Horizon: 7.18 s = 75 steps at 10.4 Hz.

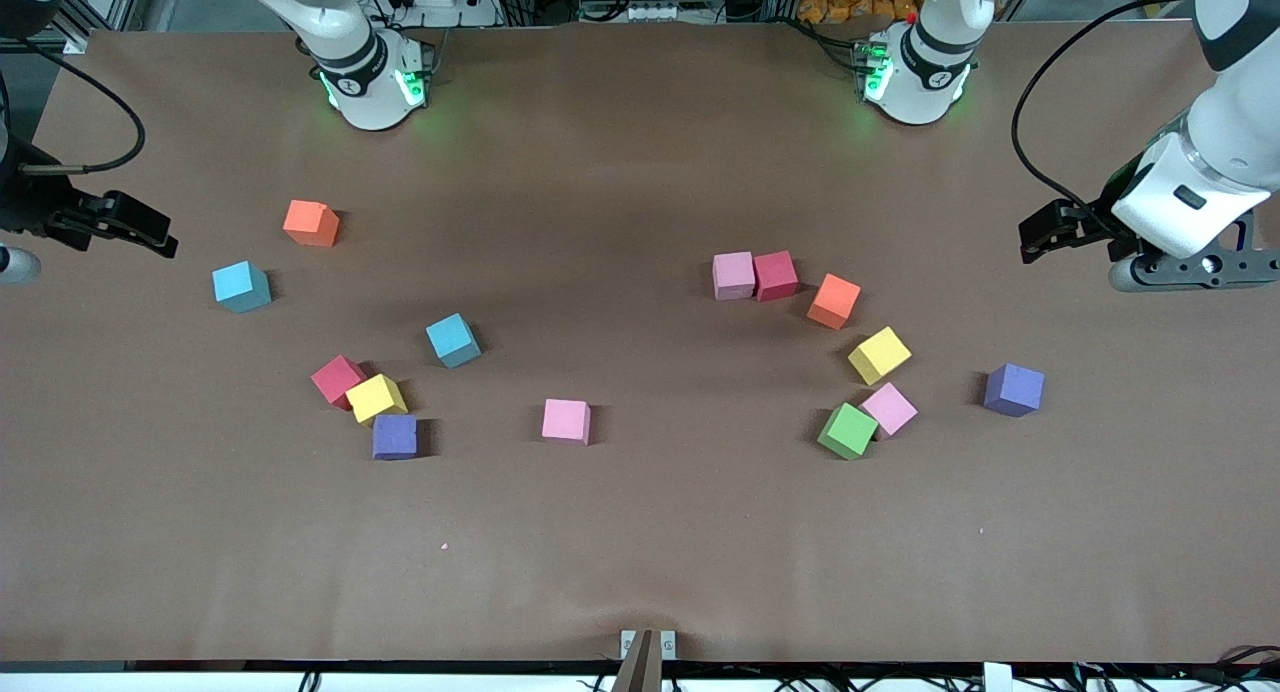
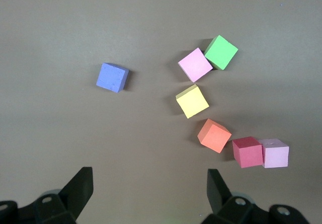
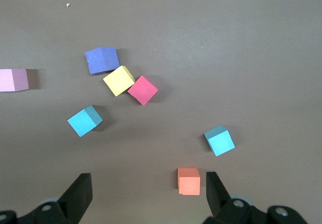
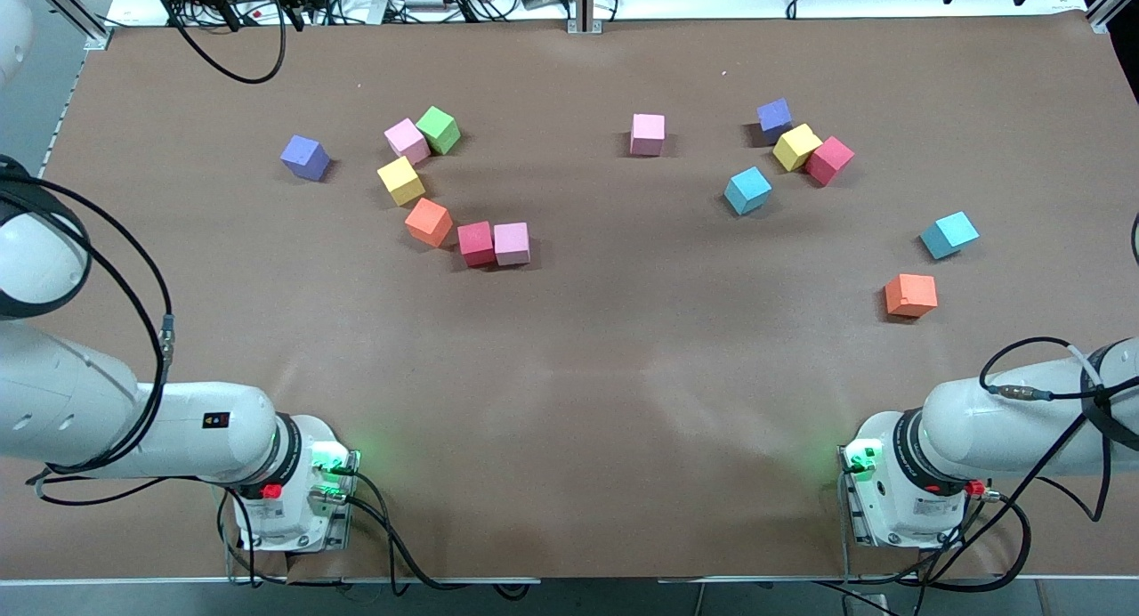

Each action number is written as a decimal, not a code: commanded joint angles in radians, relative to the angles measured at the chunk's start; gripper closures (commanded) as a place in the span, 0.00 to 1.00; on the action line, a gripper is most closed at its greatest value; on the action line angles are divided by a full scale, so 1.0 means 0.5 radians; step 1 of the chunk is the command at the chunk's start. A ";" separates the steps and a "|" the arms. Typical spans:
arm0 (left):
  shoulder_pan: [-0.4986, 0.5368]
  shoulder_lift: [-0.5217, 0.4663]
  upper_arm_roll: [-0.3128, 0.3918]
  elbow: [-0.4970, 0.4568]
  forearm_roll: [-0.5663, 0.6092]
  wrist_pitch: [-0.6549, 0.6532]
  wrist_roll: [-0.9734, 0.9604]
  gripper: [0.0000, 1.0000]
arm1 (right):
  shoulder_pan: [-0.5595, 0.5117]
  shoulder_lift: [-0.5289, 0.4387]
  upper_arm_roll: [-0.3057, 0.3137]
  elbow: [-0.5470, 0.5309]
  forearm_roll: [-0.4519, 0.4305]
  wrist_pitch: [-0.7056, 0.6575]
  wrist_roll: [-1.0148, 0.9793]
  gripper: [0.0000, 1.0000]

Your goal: Arrange 11 blocks into digit 3

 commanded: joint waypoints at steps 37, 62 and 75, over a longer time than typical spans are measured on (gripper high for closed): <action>-0.772 0.969 -0.407 -0.867 -0.078 1.545 -4.351 0.00 | 0.546 1.224 -0.124 -0.568 -0.261 2.402 0.191 0.00; -1.518 1.131 -0.428 -0.677 0.385 1.757 -5.348 0.68 | 0.579 0.998 -0.161 -0.724 -0.270 2.354 -0.020 0.49; -1.451 0.945 -0.437 -0.696 0.388 1.662 -5.296 0.00 | 0.414 0.237 0.459 -1.071 -0.255 1.507 -1.102 0.47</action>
